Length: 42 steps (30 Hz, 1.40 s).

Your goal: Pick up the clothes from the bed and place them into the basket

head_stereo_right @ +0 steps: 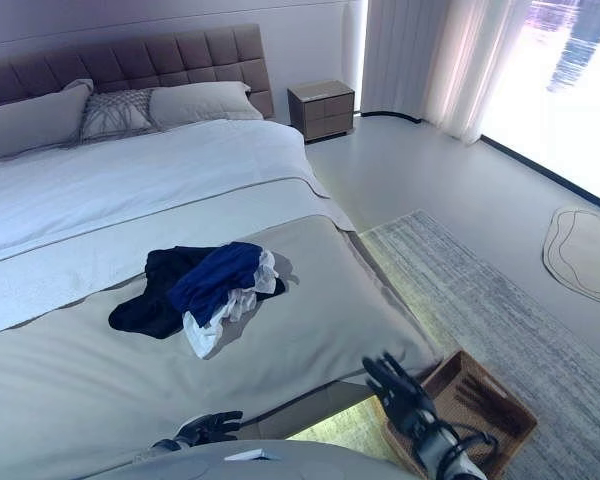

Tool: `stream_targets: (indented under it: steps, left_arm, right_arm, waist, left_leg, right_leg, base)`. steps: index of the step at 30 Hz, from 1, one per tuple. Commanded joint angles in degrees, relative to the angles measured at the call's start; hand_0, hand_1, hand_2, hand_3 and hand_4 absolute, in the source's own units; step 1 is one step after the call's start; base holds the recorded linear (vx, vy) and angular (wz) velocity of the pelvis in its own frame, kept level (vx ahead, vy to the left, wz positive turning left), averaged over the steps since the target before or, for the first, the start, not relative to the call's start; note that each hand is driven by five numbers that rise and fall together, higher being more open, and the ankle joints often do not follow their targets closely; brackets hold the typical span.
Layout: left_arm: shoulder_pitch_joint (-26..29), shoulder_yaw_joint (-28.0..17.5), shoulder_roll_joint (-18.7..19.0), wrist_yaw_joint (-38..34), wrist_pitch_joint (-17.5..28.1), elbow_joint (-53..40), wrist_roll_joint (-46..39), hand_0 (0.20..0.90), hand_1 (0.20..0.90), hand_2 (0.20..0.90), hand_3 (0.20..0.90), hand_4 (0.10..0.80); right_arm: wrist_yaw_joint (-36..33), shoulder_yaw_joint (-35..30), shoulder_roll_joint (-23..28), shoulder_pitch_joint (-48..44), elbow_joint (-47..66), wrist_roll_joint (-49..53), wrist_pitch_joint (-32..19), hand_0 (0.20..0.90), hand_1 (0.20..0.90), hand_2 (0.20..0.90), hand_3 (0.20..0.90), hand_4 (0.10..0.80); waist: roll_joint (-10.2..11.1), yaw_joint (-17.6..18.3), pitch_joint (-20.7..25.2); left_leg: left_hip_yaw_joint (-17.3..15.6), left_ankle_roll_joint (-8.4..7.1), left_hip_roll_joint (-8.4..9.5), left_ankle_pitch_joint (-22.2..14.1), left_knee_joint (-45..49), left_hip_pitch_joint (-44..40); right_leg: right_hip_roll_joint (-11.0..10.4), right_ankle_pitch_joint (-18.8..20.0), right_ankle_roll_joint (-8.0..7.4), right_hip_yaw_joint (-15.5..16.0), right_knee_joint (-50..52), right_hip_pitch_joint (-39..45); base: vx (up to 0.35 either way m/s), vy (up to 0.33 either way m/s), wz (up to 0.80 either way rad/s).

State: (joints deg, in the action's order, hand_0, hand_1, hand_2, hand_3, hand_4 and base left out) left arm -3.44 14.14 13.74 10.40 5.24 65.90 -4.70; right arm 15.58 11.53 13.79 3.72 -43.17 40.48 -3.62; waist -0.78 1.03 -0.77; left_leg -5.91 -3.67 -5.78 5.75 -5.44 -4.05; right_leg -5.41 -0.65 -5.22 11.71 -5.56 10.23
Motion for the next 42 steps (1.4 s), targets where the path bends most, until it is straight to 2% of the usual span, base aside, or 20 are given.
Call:
stream_targets:
  steps: [1, 2, 3, 5, 6, 10, 15, 16, 19, 23, 26, 31, 32, 33, 37, 39, 42]
  left_arm:
    - [1.57, 2.52, 0.49, -0.52, 0.83, -0.63, -2.36, 0.900, 0.900, 0.900, 0.900, 0.800]
    - [1.98, 3.28, 0.63, -0.89, 1.01, -1.31, -3.19, 0.900, 0.900, 0.900, 0.900, 0.800]
    - [3.10, 4.59, 1.03, -1.30, 1.66, -2.15, -3.86, 0.900, 0.900, 0.900, 0.900, 0.800]
    - [4.62, 5.66, 1.73, -1.72, 2.37, -2.70, -4.36, 0.900, 0.900, 0.900, 0.900, 0.800]
    - [4.88, 5.76, 1.83, -1.74, 2.35, -2.78, -4.44, 0.900, 0.900, 0.900, 0.900, 0.800]
    - [8.12, 6.71, 4.92, -2.56, 2.06, -3.95, -5.73, 0.900, 0.900, 0.900, 0.900, 0.800]
    - [11.02, 6.86, 7.89, -2.61, 2.33, -4.20, -7.87, 0.900, 0.900, 0.900, 0.900, 0.800]
    - [11.40, 6.76, 8.28, -2.68, 2.35, -4.42, -8.47, 0.900, 0.900, 0.900, 0.900, 0.800]
    - [12.08, 6.53, 8.61, -3.06, 3.26, -5.13, -9.41, 0.900, 0.900, 0.900, 0.900, 0.800]
    - [11.97, 6.06, 9.05, -2.56, 5.22, -5.62, -10.80, 0.900, 0.900, 0.900, 0.900, 0.800]
    - [11.68, 6.03, 9.23, -1.48, 7.07, -5.80, -12.32, 0.900, 0.900, 0.900, 0.900, 0.800]
    - [11.26, 6.09, 9.87, -0.98, 8.59, -6.82, -13.25, 0.900, 0.900, 0.900, 0.900, 0.800]
    - [11.26, 5.94, 9.99, -1.07, 8.75, -7.13, -13.10, 0.900, 0.900, 0.900, 0.900, 0.800]
    - [11.23, 5.86, 10.15, -1.15, 8.83, -7.35, -13.06, 0.900, 0.900, 0.900, 0.900, 0.800]
    - [10.50, 5.44, 10.72, -1.95, 9.14, -8.14, -13.49, 0.900, 0.900, 0.900, 0.900, 0.800]
    - [9.65, 4.46, 11.09, -2.75, 8.48, -8.73, -12.83, 0.900, 0.900, 0.900, 0.900, 0.800]
    - [8.75, 3.47, 11.11, -3.38, 8.38, -8.68, -12.15, 0.900, 0.900, 0.900, 0.900, 0.800]
  right_arm:
    - [-8.88, -0.19, 1.41, -13.21, 6.88, -22.54, -12.66, 0.900, 0.900, 0.900, 0.900, 0.800]
    - [-14.77, 2.32, 4.81, -16.65, 8.73, -31.15, -13.24, 0.900, 0.900, 0.900, 0.900, 0.800]
    - [-21.81, 5.49, 9.42, -24.56, 11.01, -40.81, -9.48, 0.900, 0.900, 0.900, 0.900, 0.800]
    - [-25.57, 8.07, 12.63, -33.36, 11.39, -45.82, -5.58, 0.900, 0.900, 0.900, 0.900, 0.800]
    - [-26.17, 8.43, 12.95, -34.45, 11.37, -47.26, -5.41, 0.900, 0.900, 0.900, 0.900, 0.800]
    - [-31.37, 12.96, 17.35, -49.69, 8.10, -55.09, -0.97, 0.900, 0.900, 0.900, 0.900, 0.800]
    - [-33.10, 18.55, 19.88, -61.53, 2.85, -58.95, 3.86, 0.900, 0.900, 0.900, 0.900, 0.800]
    - [-33.50, 19.38, 19.95, -63.13, 1.79, -59.25, 5.00, 0.900, 0.900, 0.900, 0.900, 0.800]
    - [-33.96, 21.03, 19.93, -67.33, -2.40, -61.22, 8.39, 0.900, 0.900, 0.900, 0.900, 0.800]
    - [-34.32, 22.68, 19.38, -71.42, -8.38, -62.30, 10.02, 0.900, 0.900, 0.900, 0.900, 0.800]
    - [-31.41, 24.05, 18.51, -74.57, -13.36, -62.93, 13.70, 0.900, 0.900, 0.900, 0.900, 0.800]
    - [-28.83, 25.31, 17.27, -76.61, -18.24, -64.40, 17.18, 0.900, 0.900, 0.900, 0.900, 0.800]
    - [-28.11, 25.81, 16.98, -77.21, -19.34, -64.35, 17.82, 0.542, 0.542, 0.542, 0.483, 0.383]
    - [-28.33, 26.16, 16.82, -77.51, -19.77, -63.93, 18.35, 0.305, 0.305, 0.305, 0.205, 0.105]
    - [-37.53, 26.05, 17.44, -78.51, -16.45, -59.14, 15.52, 0.300, 0.300, 0.300, 0.200, 0.100]
    - [-46.78, 23.89, 19.38, -78.76, -6.52, -56.64, 15.72, 0.300, 0.300, 0.300, 0.200, 0.100]
    - [-52.73, 20.15, 21.22, -77.94, 0.80, -57.21, 14.73, 0.300, 0.300, 0.300, 0.200, 0.100]
  waist:
    - [1.84, -4.55, -6.32]
    - [2.17, -5.67, -7.27]
    - [2.66, -7.74, -9.40]
    - [3.09, -9.86, -11.83]
    - [3.13, -10.18, -12.21]
    - [4.09, -15.05, -17.55]
    - [4.80, -19.44, -20.88]
    - [5.01, -20.29, -21.40]
    - [5.08, -22.46, -23.04]
    - [4.98, -24.94, -24.93]
    - [4.43, -26.64, -26.40]
    - [4.24, -28.00, -27.83]
    - [4.29, -28.29, -28.08]
    - [4.35, -28.42, -28.23]
    - [4.80, -28.14, -28.20]
    - [5.54, -27.06, -27.42]
    - [6.14, -25.87, -26.67]
  left_leg:
    - [1.09, 6.36, 7.72, -9.85, 3.16, -3.28]
    - [1.77, 6.57, 8.06, -10.11, 4.58, -1.85]
    - [2.94, 6.91, 8.53, -10.34, 7.07, 1.10]
    - [4.15, 7.20, 8.68, -10.15, 8.80, 4.23]
    - [4.35, 7.25, 8.71, -10.12, 9.03, 4.70]
    - [7.04, 7.46, 9.23, -8.86, 11.61, 11.55]
    - [9.83, 7.33, 10.12, -7.06, 12.45, 17.70]
    - [10.38, 6.98, 10.13, -8.05, 12.43, 17.77]
    - [11.43, 6.88, 10.34, -7.72, 13.20, 20.51]
    - [12.88, 7.09, 10.77, -8.23, 16.24, 23.95]
    - [13.79, 7.39, 11.12, -8.87, 18.81, 26.19]
    - [14.67, 7.58, 11.05, -9.11, 19.80, 27.51]
    - [14.85, 7.60, 10.90, -9.14, 19.61, 27.58]
    - [14.94, 7.60, 10.77, -9.08, 19.39, 27.54]
    - [15.05, 7.18, 9.73, -8.66, 17.17, 26.02]
    - [14.65, 6.75, 8.81, -8.62, 15.09, 23.93]
    - [13.98, 6.68, 8.17, -8.81, 13.73, 22.11]
  right_leg:
    - [-0.13, -2.41, 2.13, 1.86, 7.55, -3.71]
    - [-0.56, -2.32, 2.18, 2.35, 8.08, -4.49]
    - [-1.34, -2.12, 2.17, 3.26, 9.42, -6.17]
    - [-2.07, -1.57, 1.90, 4.40, 10.75, -8.24]
    - [-2.18, -1.50, 1.85, 4.58, 10.95, -8.57]
    - [-3.76, -0.50, 1.43, 6.99, 13.85, -11.83]
    - [-5.80, 1.49, 0.90, 9.74, 17.23, -15.38]
    - [-6.06, 0.67, 0.32, 9.64, 18.25, -15.51]
    - [-7.26, 0.81, 0.21, 11.28, 20.53, -17.56]
    - [-8.35, 0.18, 0.42, 13.06, 23.80, -19.91]
    - [-9.23, -0.56, 0.62, 14.00, 26.97, -21.66]
    - [-9.54, -0.55, 0.35, 14.60, 28.96, -23.05]
    - [-9.52, -0.50, 0.23, 14.78, 29.13, -23.33]
    - [-9.43, -0.40, 0.12, 14.86, 29.11, -23.44]
    - [-8.59, 0.06, -0.39, 14.67, 27.95, -22.74]
    - [-8.32, 0.63, -0.78, 14.16, 27.02, -21.81]
    - [-8.08, 0.85, -1.02, 13.49, 26.54, -21.11]
  base:
    - [-0.025, 0.100, 0.40]
    - [-0.091, 0.133, 0.52]
    - [-0.139, 0.135, 0.55]
    - [-0.158, 0.068, 0.58]
    - [-0.147, 0.038, 0.51]
    - [-0.131, 0.032, 0.52]
    - [-0.047, 0.037, 0.46]
    - [0.049, 0.014, 0.39]
    - [-0.001, 0.034, 0.45]
    - [-0.006, 0.046, 0.47]
    - [0.012, 0.047, 0.18]
    - [0.007, -0.013, 0.14]
    - [-0.004, -0.055, 0.13]
    - [-0.009, -0.081, 0.11]
    - [-0.007, -0.064, 0.00]
    - [-0.002, -0.080, -0.14]
    - [0.001, -0.052, -0.20]
